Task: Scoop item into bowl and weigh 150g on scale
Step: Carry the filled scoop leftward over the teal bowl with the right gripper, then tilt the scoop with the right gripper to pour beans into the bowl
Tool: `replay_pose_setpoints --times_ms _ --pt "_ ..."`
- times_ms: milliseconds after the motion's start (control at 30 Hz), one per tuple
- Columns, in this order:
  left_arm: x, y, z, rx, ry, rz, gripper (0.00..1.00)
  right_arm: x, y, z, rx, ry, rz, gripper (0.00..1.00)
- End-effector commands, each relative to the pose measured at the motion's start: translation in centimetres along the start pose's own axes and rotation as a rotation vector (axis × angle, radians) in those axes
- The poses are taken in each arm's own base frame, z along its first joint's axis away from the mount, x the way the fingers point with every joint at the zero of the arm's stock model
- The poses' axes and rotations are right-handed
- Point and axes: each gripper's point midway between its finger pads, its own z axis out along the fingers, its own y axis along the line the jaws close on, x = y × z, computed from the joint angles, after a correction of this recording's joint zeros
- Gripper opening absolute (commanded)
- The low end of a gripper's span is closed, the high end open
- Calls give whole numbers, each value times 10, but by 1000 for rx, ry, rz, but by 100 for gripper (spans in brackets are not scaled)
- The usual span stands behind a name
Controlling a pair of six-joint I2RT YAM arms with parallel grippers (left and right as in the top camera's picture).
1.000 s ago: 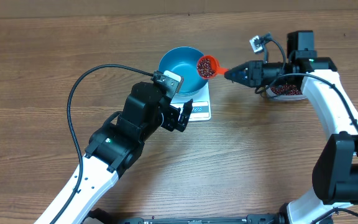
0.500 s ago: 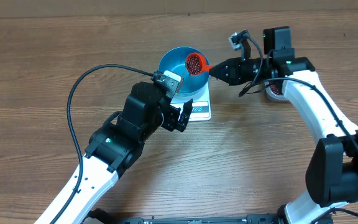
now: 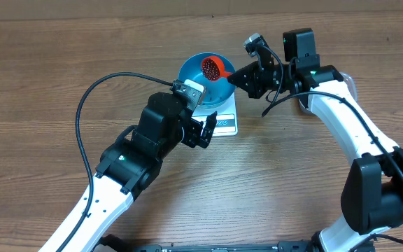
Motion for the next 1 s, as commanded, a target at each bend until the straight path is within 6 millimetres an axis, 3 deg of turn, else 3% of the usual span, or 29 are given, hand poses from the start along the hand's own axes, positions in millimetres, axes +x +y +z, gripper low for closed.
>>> replay_pose_setpoints --times_ms 0,333,533,733,967 --pt "1 0 -3 9 -3 -17 99 -24 11 -14 7 -52 -91 4" --pt "3 0 -3 7 6 -17 99 -24 23 -15 -66 -60 -77 4" --pt "2 0 -3 7 3 -17 100 -22 0 -14 67 -45 12 4" --pt "1 0 -3 8 -4 -17 99 -21 -8 -14 143 -32 15 3" --pt "0 0 -3 8 -5 -17 99 -23 -1 -12 269 -5 -46 4"
